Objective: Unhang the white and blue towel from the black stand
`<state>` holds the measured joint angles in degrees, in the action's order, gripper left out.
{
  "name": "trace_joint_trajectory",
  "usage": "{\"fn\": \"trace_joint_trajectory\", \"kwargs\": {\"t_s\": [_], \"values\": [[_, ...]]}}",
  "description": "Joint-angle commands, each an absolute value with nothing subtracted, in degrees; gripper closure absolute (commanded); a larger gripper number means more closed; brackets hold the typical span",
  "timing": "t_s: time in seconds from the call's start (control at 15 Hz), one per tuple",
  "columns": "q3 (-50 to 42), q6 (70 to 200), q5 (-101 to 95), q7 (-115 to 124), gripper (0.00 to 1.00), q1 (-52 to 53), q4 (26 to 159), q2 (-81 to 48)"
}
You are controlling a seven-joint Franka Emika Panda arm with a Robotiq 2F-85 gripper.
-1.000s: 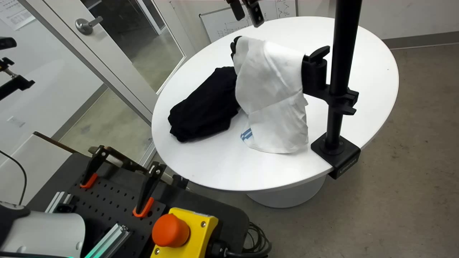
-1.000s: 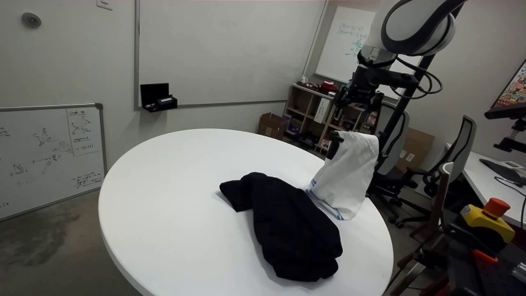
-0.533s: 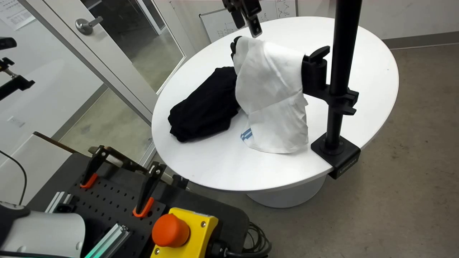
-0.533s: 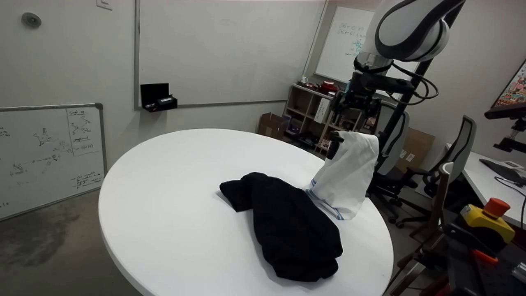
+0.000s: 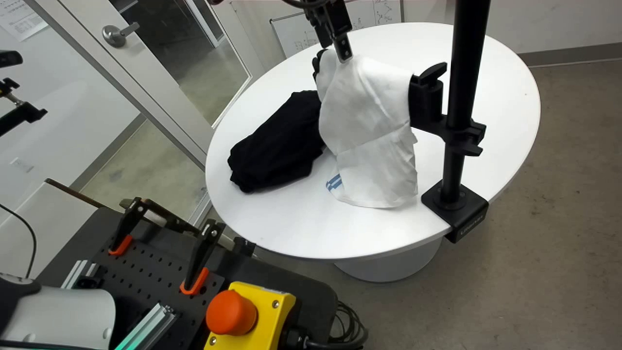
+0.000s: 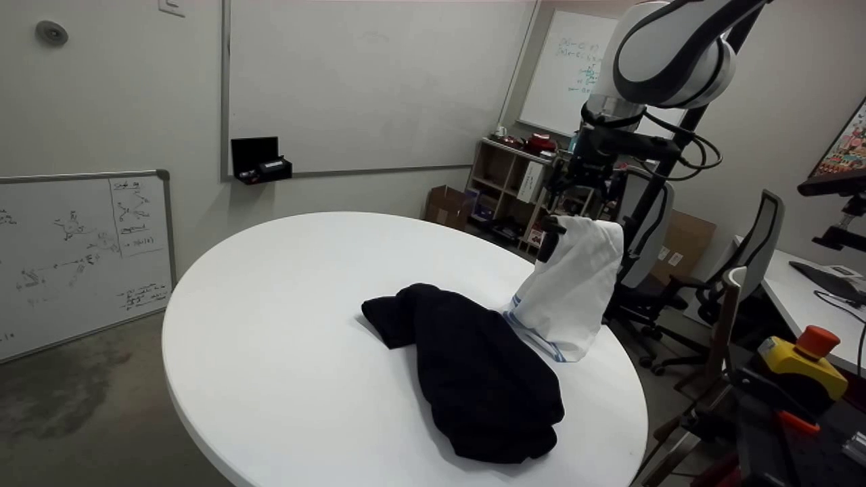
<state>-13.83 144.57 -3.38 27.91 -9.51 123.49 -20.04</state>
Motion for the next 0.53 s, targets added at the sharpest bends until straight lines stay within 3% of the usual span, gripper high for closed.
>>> {"fn": "trace_joint_trajectory", "kwargs": {"t_s": [0.0,0.47], "values": [[-14.78,142.66,-1.71,28.98,0.31,-8.41,122.23,-21.06],[-14.81,141.99,-0.68,29.13,0.86,-8.42,121.62,-21.06]]}}
